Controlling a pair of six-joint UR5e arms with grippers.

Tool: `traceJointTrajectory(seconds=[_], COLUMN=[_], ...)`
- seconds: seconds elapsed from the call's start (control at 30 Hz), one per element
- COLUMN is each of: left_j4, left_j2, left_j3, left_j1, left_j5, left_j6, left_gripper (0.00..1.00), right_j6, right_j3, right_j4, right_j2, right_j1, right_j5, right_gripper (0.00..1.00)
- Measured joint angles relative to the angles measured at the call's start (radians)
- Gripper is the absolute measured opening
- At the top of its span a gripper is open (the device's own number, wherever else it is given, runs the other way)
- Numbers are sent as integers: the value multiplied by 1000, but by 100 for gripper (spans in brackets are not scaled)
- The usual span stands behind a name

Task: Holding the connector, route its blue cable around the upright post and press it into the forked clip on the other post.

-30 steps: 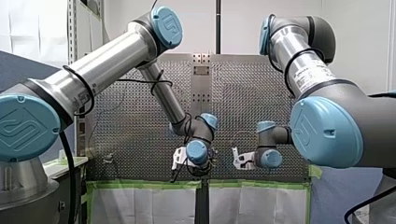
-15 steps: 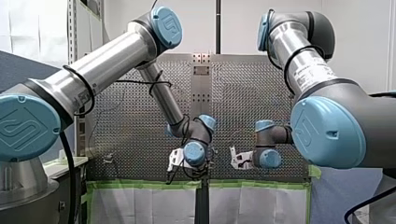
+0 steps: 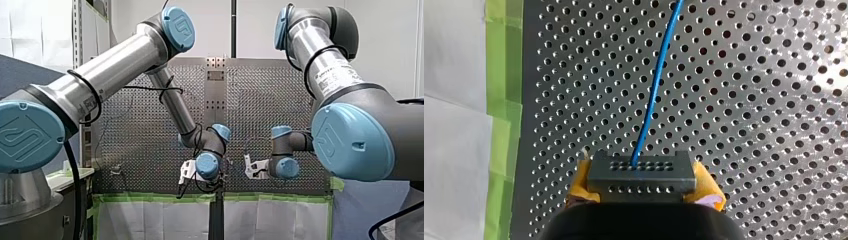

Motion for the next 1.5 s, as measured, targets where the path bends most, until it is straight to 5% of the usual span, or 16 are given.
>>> traceJointTrajectory(seconds=[0.37, 0.73, 1.17, 1.5], left_j4=[0, 40, 148, 188], left_j2=[0, 0, 0, -1], left_j3=[0, 0, 0, 0], left_j1=[-3, -8, 0, 19], left_j5=[-13, -26, -23, -18], left_j6=[0, -2, -18, -19], left_gripper=[100, 100, 100, 100], right_j6=[14, 68, 43, 50], right_j3=[32, 68, 69, 68], right_j4=[-29, -98, -138, -167], right_j2=[0, 1, 81, 88], right_j1=[23, 30, 33, 24], right_j5=[33, 48, 29, -53], right_gripper=[0, 0, 0, 0])
